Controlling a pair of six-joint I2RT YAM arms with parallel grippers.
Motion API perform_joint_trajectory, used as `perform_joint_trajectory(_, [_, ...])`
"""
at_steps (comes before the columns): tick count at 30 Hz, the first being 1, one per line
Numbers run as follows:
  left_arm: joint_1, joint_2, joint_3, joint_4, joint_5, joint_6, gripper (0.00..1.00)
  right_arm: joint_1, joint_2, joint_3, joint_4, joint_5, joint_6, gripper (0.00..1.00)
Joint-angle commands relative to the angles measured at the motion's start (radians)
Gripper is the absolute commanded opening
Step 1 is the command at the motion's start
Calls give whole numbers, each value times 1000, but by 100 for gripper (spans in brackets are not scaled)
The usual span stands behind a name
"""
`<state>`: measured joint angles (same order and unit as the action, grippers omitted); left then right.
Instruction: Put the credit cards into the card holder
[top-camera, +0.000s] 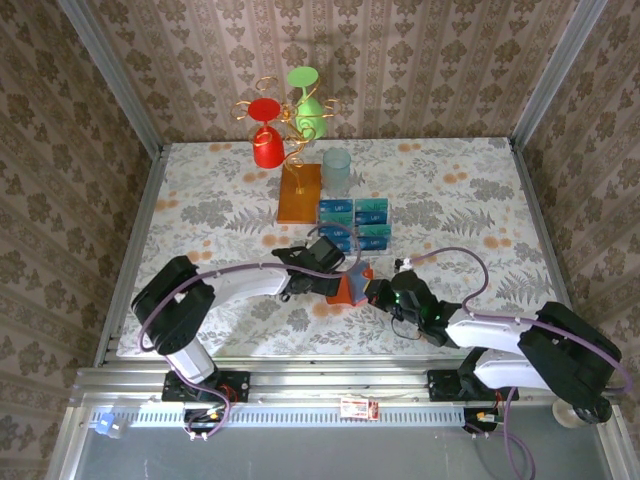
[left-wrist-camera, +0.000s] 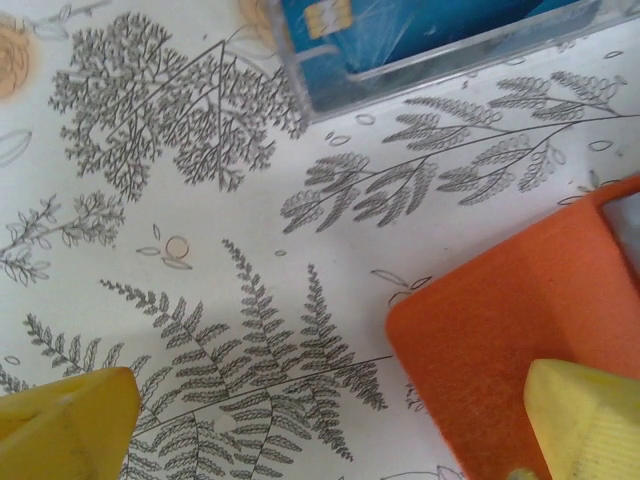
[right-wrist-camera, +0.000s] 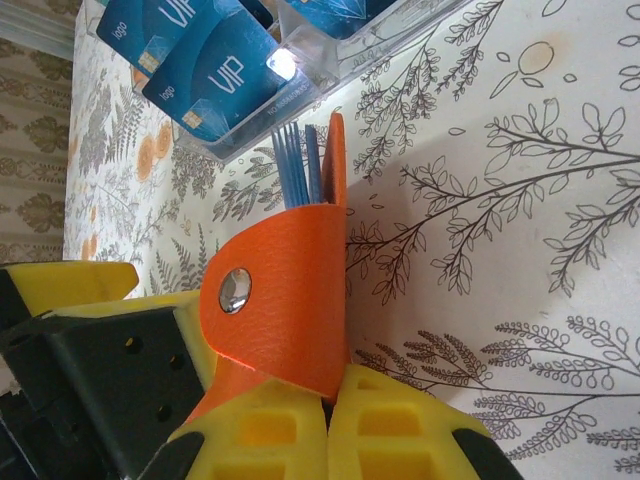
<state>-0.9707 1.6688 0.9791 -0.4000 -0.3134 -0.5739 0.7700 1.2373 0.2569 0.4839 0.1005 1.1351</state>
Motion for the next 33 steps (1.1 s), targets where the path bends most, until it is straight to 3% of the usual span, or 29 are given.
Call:
perform_joint_trajectory(1, [-34, 30, 59, -92, -87, 46, 100, 36, 25, -7, 45, 130, 60, 0])
perform_joint_trajectory(8, [-76, 62, 116, -130, -83, -15, 100, 73, 66, -5, 55, 173, 94, 0])
perform_joint_trajectory(16, [-94, 52, 27, -129, -111, -100, 100, 101, 63, -22, 37, 235, 142, 0])
perform_joint_trajectory(33, [-78, 108, 0, -147, -160, -112, 100, 132, 93, -36, 24, 254, 193, 0])
